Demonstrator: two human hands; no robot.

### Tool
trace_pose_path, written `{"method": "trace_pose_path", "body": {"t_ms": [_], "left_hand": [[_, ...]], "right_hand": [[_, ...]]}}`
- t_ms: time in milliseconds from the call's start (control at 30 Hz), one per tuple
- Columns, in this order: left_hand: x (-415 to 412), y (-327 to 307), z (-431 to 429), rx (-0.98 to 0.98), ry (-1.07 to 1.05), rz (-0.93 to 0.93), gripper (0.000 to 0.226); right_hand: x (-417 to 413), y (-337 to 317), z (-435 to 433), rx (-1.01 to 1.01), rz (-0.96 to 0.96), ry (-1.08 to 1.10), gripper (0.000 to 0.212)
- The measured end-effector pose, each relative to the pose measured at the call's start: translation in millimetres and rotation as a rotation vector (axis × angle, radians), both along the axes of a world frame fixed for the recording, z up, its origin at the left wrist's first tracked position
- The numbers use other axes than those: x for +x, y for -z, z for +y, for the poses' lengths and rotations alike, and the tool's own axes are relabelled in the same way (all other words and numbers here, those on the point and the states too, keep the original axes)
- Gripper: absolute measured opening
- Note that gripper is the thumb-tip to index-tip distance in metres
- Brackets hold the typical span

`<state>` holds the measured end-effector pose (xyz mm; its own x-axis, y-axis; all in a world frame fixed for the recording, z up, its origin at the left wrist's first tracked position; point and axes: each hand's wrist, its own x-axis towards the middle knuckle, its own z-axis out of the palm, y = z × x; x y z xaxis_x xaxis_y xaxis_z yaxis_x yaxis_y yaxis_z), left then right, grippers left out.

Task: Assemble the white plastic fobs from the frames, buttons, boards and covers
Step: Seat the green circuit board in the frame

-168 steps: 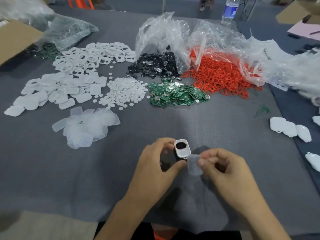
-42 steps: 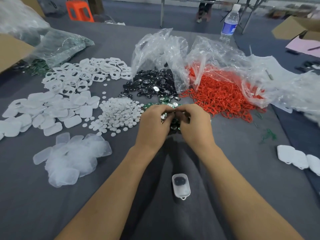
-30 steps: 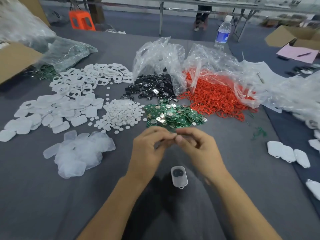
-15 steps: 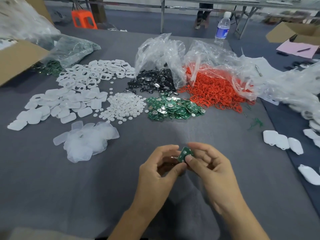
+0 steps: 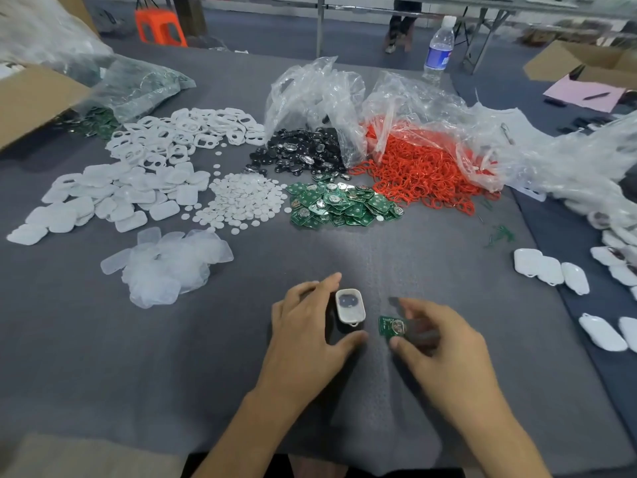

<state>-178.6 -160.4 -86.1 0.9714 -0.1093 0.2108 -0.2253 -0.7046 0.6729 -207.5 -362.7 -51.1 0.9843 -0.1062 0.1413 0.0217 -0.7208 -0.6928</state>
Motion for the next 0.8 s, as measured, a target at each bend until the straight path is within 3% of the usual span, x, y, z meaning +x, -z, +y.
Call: {"method": "trace_pose_path", "body": {"t_ms": [67, 200, 433, 600, 800], "left_hand": [[1.2, 1.6, -0.4, 0.020, -0.001, 0.008, 0.083], [0.9, 1.8, -1.4, 0.034, -0.003, 0.005, 0.079], [0.7, 2.6, -0.7, 0.010, -0.024, -0.006, 0.080], [1.6, 2.7, -0.5, 0.014, -0.025, -0.004, 0.079], [1.5, 2.4, -0.2, -0.006, -0.028, 0.006, 0.078]], "right_hand": [[2.7, 1.7, -6.1, -0.108, 0.025, -0.011, 0.046], [5.4, 4.0, -4.8, -0.128, 0.036, -0.038, 0.028], [-1.6, 5.3, -10.3, -0.145, 0.046, 0.059, 0.034], [1.7, -1.5, -21.3, -0.179, 0.105, -0.167, 0.044], [9.1, -3.1, -22.4, -0.216, 0.089, -0.248, 0.030]]}}
